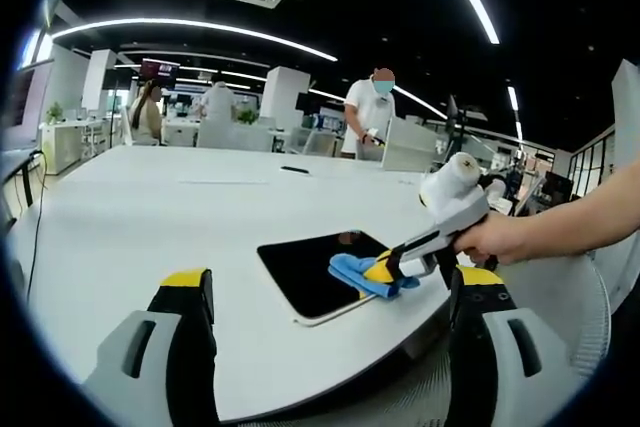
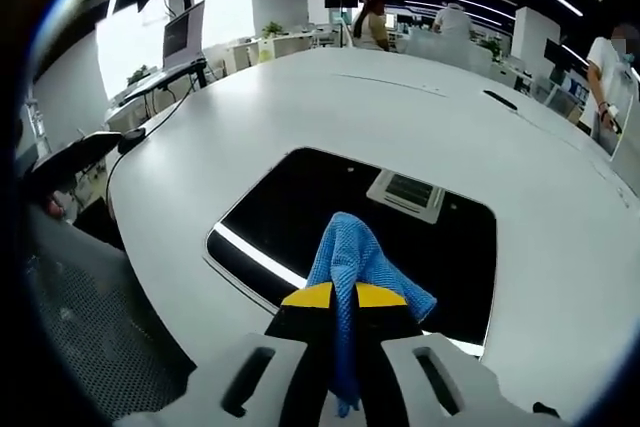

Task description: Wipe the mirror surface with the cleaning cloth until all visible marks leave the cleaned area.

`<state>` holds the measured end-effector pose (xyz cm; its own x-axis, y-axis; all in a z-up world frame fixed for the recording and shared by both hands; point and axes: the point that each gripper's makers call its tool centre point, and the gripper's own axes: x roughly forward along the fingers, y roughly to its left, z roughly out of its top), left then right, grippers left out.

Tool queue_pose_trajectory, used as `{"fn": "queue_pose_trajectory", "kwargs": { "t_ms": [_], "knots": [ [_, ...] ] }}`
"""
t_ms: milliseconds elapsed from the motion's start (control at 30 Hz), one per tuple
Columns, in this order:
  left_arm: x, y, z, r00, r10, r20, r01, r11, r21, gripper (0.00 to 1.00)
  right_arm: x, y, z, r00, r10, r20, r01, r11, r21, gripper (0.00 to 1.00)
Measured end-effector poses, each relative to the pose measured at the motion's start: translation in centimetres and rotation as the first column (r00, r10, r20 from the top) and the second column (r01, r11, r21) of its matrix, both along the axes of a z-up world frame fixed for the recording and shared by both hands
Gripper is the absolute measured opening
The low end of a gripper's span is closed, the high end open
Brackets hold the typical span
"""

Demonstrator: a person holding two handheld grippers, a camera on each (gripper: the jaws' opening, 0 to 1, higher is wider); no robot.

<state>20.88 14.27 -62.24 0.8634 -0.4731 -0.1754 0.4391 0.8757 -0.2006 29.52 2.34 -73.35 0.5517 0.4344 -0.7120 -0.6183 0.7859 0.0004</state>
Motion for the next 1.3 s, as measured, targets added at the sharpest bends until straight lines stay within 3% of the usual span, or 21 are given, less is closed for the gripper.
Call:
{"fn": "queue_pose_trajectory", "kwargs": {
  "t_ms": [867, 1300],
  "knots": [
    [0.0, 0.0, 0.1, 1.000, -0.001, 0.006, 0.001, 1.000, -0.003, 0.97, -2.0, 8.4, -0.1, 0.988, 0.153, -0.035, -0.152, 0.988, 0.029, 0.00],
    [0.0, 0.0, 0.1, 1.000, -0.002, 0.006, 0.002, 1.000, -0.003, 0.97, -2.1, 9.2, 0.0, 0.985, 0.165, -0.044, -0.162, 0.985, 0.058, 0.00]
  ]
}}
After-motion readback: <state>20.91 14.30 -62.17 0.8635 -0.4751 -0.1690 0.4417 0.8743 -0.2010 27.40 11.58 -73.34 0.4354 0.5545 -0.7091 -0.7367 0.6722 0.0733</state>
